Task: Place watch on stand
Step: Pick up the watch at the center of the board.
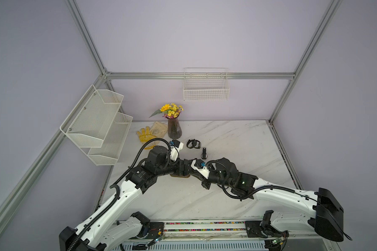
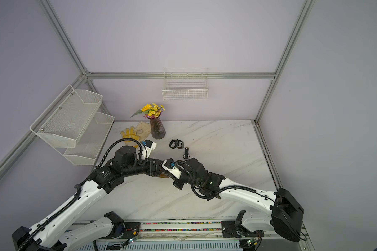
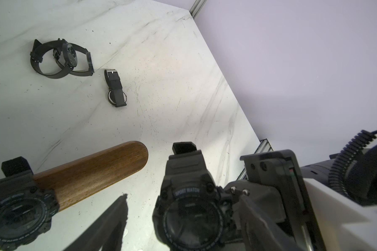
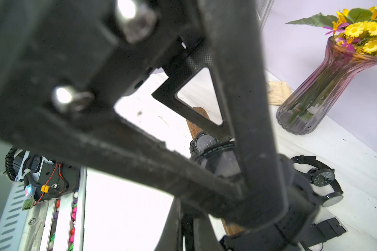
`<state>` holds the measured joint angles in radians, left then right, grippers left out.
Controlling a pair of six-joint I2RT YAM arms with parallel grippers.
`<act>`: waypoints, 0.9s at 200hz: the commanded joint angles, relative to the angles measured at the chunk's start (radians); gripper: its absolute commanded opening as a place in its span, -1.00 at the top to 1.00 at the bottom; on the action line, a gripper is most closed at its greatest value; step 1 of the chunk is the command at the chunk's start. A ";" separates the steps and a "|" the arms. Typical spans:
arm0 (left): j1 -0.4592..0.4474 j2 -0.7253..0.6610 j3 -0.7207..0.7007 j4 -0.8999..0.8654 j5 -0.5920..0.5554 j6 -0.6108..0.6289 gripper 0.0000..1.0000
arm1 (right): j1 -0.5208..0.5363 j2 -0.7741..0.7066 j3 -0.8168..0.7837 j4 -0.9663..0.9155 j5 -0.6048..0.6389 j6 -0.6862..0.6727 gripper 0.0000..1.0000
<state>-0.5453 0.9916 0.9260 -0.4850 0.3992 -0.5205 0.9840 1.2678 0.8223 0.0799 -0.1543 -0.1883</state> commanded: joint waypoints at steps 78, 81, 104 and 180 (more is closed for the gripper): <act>0.004 0.044 0.048 0.044 0.092 -0.006 -0.29 | 0.013 0.020 0.038 0.047 -0.009 -0.016 1.00; 0.006 0.044 0.048 0.045 0.090 -0.005 -0.27 | 0.014 0.019 0.038 0.048 -0.008 -0.017 1.00; 0.006 0.044 0.048 0.045 0.095 0.001 -0.04 | 0.015 0.021 0.032 0.053 0.005 -0.013 1.00; 0.031 0.039 0.074 -0.032 0.022 0.031 0.23 | 0.014 -0.010 0.005 0.053 0.035 -0.002 0.64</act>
<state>-0.5369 1.0412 0.9260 -0.4728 0.4690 -0.5339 0.9936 1.2877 0.8284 0.0879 -0.1322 -0.1856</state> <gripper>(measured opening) 0.543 0.105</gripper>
